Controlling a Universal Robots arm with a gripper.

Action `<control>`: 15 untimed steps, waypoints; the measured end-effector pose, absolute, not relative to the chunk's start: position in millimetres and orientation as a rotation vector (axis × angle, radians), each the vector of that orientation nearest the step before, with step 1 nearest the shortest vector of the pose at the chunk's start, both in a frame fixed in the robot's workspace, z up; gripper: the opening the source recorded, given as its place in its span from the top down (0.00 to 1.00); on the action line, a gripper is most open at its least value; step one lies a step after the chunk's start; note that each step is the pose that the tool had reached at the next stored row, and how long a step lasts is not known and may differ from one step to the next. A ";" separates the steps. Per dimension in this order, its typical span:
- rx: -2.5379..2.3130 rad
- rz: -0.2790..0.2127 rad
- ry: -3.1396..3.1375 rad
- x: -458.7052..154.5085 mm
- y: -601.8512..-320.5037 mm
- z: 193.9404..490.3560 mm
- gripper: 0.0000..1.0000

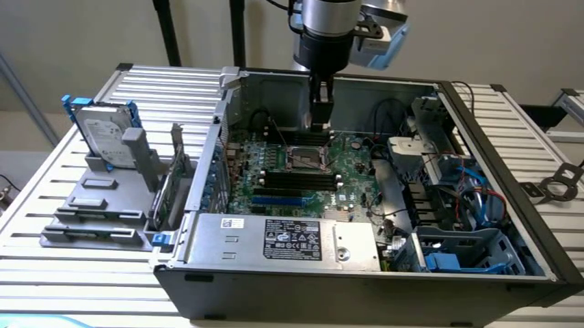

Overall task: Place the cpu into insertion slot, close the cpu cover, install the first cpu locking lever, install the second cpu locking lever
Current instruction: 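Place the cpu into insertion slot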

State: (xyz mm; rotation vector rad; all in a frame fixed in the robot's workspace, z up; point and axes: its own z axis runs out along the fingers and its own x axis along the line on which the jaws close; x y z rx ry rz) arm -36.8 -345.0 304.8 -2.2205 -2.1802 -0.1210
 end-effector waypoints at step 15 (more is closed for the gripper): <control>-2.234 -0.123 -2.168 -40.2 -345.1 277.5 0.46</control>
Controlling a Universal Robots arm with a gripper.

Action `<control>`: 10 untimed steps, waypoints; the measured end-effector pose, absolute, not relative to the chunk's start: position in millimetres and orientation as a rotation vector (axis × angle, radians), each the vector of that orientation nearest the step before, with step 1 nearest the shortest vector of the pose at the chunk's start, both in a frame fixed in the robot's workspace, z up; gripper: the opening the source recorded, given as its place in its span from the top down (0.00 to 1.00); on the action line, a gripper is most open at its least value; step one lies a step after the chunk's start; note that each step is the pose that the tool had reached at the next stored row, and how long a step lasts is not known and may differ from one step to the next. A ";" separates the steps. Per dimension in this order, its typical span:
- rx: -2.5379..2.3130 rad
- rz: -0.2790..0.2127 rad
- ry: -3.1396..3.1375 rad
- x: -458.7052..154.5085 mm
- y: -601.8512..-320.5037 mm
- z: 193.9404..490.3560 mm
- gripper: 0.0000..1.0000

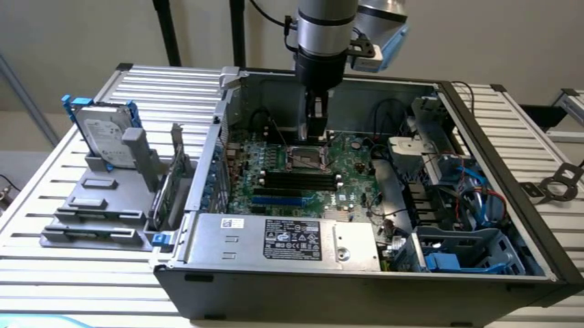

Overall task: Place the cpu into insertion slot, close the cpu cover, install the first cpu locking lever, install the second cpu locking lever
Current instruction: 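Place the cpu into insertion slot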

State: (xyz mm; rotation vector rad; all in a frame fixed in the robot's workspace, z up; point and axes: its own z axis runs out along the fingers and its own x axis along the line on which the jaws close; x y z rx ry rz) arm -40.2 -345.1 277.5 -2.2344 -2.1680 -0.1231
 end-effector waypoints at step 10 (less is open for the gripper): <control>-2.236 -0.127 -2.169 -40.3 -345.0 259.4 0.46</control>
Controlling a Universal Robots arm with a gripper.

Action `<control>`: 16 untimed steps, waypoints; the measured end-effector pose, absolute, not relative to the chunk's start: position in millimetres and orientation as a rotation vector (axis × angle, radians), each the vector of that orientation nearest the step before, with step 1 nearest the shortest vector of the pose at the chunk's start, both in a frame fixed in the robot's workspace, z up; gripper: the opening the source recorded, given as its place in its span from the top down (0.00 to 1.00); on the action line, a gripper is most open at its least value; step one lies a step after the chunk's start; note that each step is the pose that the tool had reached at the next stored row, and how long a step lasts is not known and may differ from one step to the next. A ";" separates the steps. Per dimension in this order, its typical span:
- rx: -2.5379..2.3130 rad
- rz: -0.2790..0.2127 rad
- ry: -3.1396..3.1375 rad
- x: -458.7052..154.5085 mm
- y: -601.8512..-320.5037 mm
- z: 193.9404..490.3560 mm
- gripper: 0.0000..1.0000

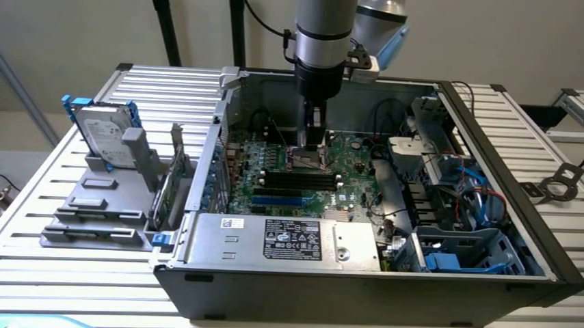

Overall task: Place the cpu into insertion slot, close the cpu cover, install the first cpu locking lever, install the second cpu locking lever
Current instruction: 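Place the cpu into insertion slot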

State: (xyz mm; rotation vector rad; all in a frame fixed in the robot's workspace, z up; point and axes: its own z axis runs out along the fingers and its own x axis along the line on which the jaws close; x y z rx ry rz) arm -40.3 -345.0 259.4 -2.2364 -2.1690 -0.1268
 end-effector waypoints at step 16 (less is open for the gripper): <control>-2.239 -0.128 -2.167 -41.6 -345.1 230.3 0.46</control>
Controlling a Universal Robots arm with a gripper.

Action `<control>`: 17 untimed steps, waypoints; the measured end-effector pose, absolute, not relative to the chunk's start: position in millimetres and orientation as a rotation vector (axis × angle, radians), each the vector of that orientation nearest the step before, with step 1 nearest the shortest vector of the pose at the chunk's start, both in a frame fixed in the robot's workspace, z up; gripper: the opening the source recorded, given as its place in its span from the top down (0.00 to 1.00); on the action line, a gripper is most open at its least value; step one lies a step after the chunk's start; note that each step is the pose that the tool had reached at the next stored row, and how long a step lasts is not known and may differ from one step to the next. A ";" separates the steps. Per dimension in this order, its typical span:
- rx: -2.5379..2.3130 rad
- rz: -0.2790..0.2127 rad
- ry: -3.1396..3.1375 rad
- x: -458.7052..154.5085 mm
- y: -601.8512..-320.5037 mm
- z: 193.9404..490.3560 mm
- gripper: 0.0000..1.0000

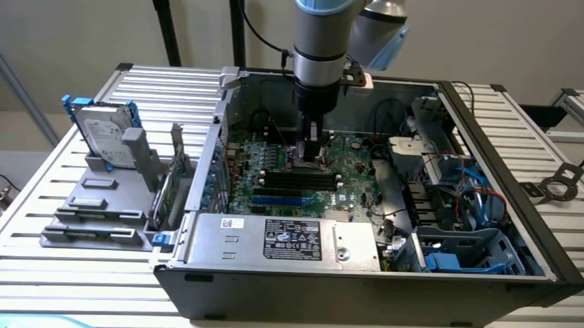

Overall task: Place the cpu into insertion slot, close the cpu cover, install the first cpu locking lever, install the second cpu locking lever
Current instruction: 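Place the cpu into insertion slot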

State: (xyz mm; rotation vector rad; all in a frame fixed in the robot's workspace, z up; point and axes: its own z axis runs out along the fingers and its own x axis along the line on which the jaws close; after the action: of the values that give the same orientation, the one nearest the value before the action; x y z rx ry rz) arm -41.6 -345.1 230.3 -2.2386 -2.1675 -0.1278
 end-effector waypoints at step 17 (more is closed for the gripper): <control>-2.246 -0.129 -2.161 -43.6 -340.3 214.9 0.46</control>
State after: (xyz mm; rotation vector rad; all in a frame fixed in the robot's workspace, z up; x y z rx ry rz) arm -43.6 -340.3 214.9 -2.2457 -2.1610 -0.1285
